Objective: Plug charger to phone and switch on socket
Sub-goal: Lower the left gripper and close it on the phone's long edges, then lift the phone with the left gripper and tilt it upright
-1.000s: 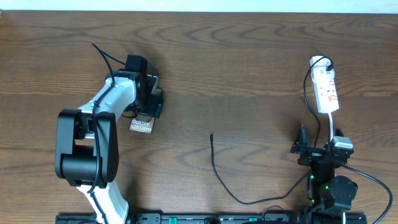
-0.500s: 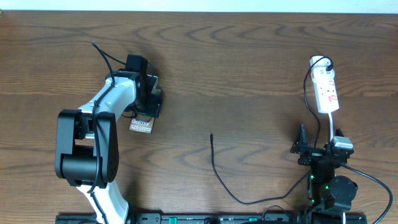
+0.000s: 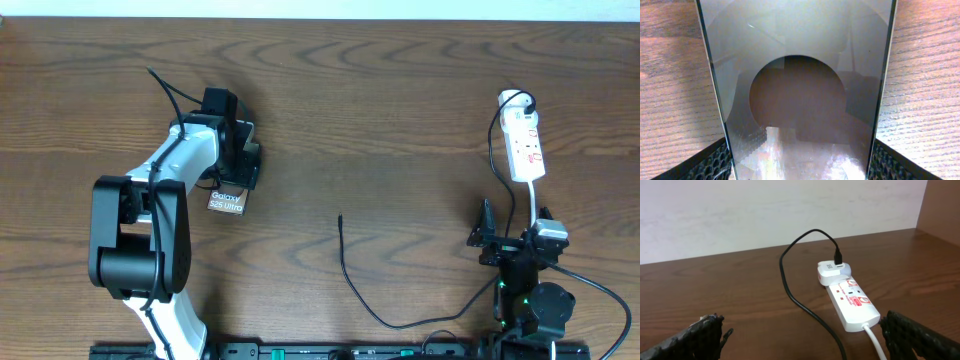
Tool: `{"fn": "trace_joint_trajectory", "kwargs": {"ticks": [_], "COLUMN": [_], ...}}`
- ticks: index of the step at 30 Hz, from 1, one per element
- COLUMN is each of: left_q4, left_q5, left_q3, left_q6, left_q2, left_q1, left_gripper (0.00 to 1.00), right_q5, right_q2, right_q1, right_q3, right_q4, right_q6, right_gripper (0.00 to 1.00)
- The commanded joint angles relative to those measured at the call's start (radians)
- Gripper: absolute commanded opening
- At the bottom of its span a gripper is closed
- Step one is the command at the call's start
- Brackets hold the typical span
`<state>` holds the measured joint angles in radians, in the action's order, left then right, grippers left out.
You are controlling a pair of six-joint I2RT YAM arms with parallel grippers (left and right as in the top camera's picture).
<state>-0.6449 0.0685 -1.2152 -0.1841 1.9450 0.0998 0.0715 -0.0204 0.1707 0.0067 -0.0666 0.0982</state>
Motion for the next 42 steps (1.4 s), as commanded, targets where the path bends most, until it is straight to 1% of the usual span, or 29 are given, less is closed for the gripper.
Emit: {"fn": "trace_joint_trajectory", "kwargs": {"ticks": [1,3,6,9,10,12,14,17,18,19,27,37,42], "left_q4": [-0.004,-0.004,-0.003,-0.004,-0.004,-0.004,-0.004,-0.005,-0.005,-0.009,-0.031,-0.055,-0.058], "left_q5": [-0.061,-0.061,-0.061,-0.061,-0.061,-0.061,-0.061,-0.061,-0.061,-0.060,-0.058,-0.054,-0.050], "left_q3": [0.020,0.020,0.020,0.020,0.020,0.020,0.019,0.014,0.011,0.006,-0.011,-0.012,-0.012], "left_q6": [-0.006,-0.006,-0.006,-0.006,-0.006,-0.006,-0.006,-0.002,0.003,0.005,0.010,0.030,0.064], "left_q2": [0.068,0.068,0.068,0.068,0.068,0.068,0.068,0.068,0.068,0.066,0.009,-0.155,-0.216], "left_q1": [-0.002,-0.002,-0.002,-0.002,-0.002,-0.002,-0.002,-0.002,-0.002,-0.002,-0.002,-0.002,-0.002], "left_gripper": [0.65,0.60,0.59,0.52,0.47,0.42,0.34,0.19,0.10,0.08,0.07,0.07,0.07], "right_q5": [-0.002,-0.002,-0.002,-0.002,-0.002,-0.002,-0.002,-0.002,-0.002,-0.002,-0.002,-0.002,-0.002], "right_q2": [0.002,0.002,0.002,0.002,0.002,0.002,0.002,0.002,0.002,0.002,0.002,0.002,0.002], "right_q1": [-0.015,-0.015,-0.015,-0.015,-0.015,-0.015,-0.015,-0.015,-0.015,-0.015,-0.015,-0.015,-0.015], "right_q3": [-0.001,-0.001,-0.001,-0.001,-0.001,-0.001,-0.001,-0.001,-0.001,-0.001,-0.001,-0.001,-0.001], "right_q4": [-0.004,-0.004,-0.004,-0.004,-0.004,-0.004,-0.004,-0.004,-0.004,-0.004,-0.004,-0.004,-0.004], "right_q6": [-0.010,-0.010,-0.010,-0.010,-0.010,-0.010,-0.010,-0.010,-0.010,-0.010,-0.010,-0.010,-0.010], "right_gripper": [0.99,0.99,0.99,0.99,0.99,0.99,0.99,0.99,0.99,0.99,0.99,0.99,0.99]}}
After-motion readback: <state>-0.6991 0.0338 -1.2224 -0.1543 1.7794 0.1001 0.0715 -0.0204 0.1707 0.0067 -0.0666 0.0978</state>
